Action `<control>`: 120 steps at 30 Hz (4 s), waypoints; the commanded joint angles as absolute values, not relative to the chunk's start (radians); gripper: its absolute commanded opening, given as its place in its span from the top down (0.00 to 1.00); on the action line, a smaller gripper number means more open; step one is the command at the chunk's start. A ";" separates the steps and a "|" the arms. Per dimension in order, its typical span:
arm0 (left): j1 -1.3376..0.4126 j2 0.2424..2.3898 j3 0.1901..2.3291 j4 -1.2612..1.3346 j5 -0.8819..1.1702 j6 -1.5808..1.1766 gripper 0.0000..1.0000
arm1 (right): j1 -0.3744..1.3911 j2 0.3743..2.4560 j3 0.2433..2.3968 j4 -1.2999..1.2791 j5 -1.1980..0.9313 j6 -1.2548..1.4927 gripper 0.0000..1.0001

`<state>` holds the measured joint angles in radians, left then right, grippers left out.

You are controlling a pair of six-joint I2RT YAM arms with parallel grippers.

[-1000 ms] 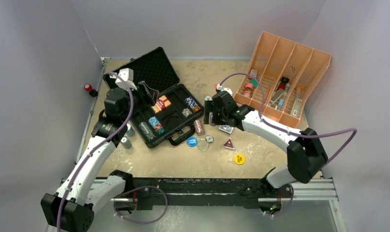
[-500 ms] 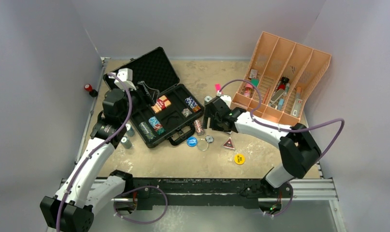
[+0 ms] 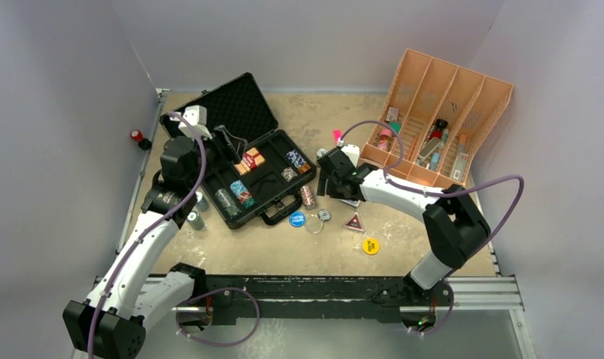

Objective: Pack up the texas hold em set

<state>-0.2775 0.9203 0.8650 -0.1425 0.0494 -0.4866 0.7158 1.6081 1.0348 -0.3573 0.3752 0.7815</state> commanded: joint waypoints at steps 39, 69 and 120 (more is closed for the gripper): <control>-0.281 0.939 0.853 -0.089 0.023 -0.484 0.39 | 0.589 1.564 1.119 -0.261 0.246 0.517 0.23; -0.286 1.007 0.857 -0.073 0.187 -0.473 0.37 | 0.588 1.528 1.153 -0.210 -0.072 0.372 0.77; -0.581 1.102 0.917 -0.125 0.909 -0.242 0.45 | 0.589 1.302 1.143 0.037 -1.132 0.354 0.79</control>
